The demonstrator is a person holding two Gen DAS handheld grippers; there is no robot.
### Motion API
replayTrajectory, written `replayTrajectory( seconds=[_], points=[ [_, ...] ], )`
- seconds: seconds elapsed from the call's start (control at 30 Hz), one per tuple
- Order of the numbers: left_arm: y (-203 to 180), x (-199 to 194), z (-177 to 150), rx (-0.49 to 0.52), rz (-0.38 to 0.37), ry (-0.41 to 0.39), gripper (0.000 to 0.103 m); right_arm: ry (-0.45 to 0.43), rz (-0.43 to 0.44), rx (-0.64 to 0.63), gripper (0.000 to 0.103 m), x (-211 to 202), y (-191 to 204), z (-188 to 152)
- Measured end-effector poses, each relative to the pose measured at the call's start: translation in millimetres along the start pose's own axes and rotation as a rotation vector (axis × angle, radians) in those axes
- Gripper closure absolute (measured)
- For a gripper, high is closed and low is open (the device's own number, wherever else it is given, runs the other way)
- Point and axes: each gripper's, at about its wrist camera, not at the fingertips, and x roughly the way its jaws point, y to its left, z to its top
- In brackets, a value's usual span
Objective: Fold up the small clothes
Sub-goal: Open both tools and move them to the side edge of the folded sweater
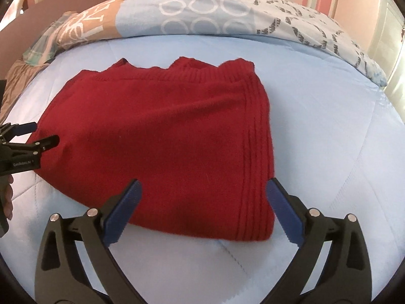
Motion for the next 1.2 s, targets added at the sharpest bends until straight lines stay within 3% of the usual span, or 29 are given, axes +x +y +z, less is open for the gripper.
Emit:
replayTrajectory(
  seconds=[0.23, 0.37, 0.57, 0.73, 0.93, 1.2],
  points=[
    [-7, 3, 0, -0.039, -0.022, 0.028, 0.011, 0.009, -0.009, 0.033, 0.003, -3, -6, -3],
    [-10, 6, -3, -0.048, -0.03, 0.042, 0.011, 0.002, -0.008, 0.126, 0.003, -13, -21, -11],
    [-23, 8, -1, -0.042, -0.047, 0.043, 0.011, 0.07, 0.117, 0.338, 0.004, -15, -46, -41],
    [-34, 10, 0, -0.017, -0.054, 0.045, 0.011, 0.123, 0.185, 0.362, 0.005, -6, -44, -52],
    [-37, 12, 0, -0.01, -0.052, 0.049, 0.011, 0.144, 0.214, 0.348, 0.009, 22, -40, -41],
    [-38, 14, 0, -0.016, -0.051, 0.055, 0.011, 0.095, 0.258, 0.443, 0.004, 42, -52, -17]
  ],
)
